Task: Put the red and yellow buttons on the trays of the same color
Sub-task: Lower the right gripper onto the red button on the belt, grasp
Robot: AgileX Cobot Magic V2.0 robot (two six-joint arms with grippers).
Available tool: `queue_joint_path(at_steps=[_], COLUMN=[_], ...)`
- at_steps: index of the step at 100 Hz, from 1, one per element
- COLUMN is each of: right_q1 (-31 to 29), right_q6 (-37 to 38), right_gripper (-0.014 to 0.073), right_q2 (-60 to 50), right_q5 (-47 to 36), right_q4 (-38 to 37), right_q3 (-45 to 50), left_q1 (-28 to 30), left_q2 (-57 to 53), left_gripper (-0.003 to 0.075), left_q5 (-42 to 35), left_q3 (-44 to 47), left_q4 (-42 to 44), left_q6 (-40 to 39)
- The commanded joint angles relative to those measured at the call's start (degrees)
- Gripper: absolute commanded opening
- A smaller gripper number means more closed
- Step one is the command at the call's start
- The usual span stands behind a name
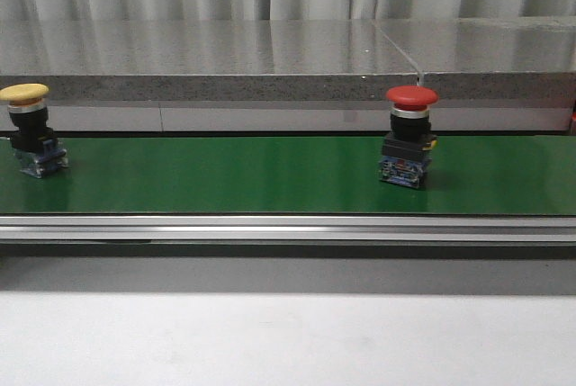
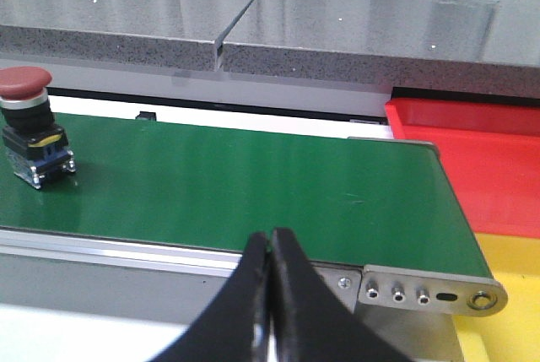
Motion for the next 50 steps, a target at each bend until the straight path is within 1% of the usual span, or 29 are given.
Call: queue_joint_path(at_steps=[1,3,10,15,17,20,28,36,50], right_q1=[0.04,0.04,0.04,0.04,0.04,0.04,0.04,0.04,0.04], right_q6=[0.07,0.07,0.07,0.07,0.07,0.07,0.07,0.07,0.07], right_gripper=[-0.0068,-0.0068,-0.0068,-0.0068,-0.0068,-0.0068,-0.0068,-0.0068,-0.0068], right_q2=[-0.96,-0.96,-0.96,-0.96,-0.96,-0.96,-0.43,1.11,7.59], right_q5=[-6.72,-7.3,-8.98,-9.65,-9.43,-8.98,-5.54,-1.1,9.52], right_q4=[-0.26,-0.26,-0.26,-0.08,0.18,1.1,4.3,6.44,6.49], right_q3=[-0.63,-0.63,-0.83,-1.43,-1.83,-2.42,-5.02,-8.4,-17.13], left_q1=[-0.36,-0.36,-0.36,-0.36,-0.36,-0.36,-0.36,-0.36,-0.36], left_q2=[-4.93,-5.93,-8.74,-10.23,-10.74,-11.31,-12.01,-12.11,-12.11], left_gripper=[0.0536,0.0517,0.0395,0.0271,0.0237,0.0154,-0.002,-0.0019,-0.0019], left_q5=[-4.93,-4.93,-4.93,-4.93,-4.93,-4.93,-4.93,-4.93,-4.93], left_q3=[2.03,2.8,4.95,6.03,6.39,6.72,7.04,7.04,7.04], left_q4=[-0.57,-0.6,-0.6,-0.6,-0.6,-0.6,-0.6,-0.6,-0.6], left_q6=[-0.58,-0.58,-0.58,-0.58,-0.58,-0.58,-0.58,-0.58,-0.58])
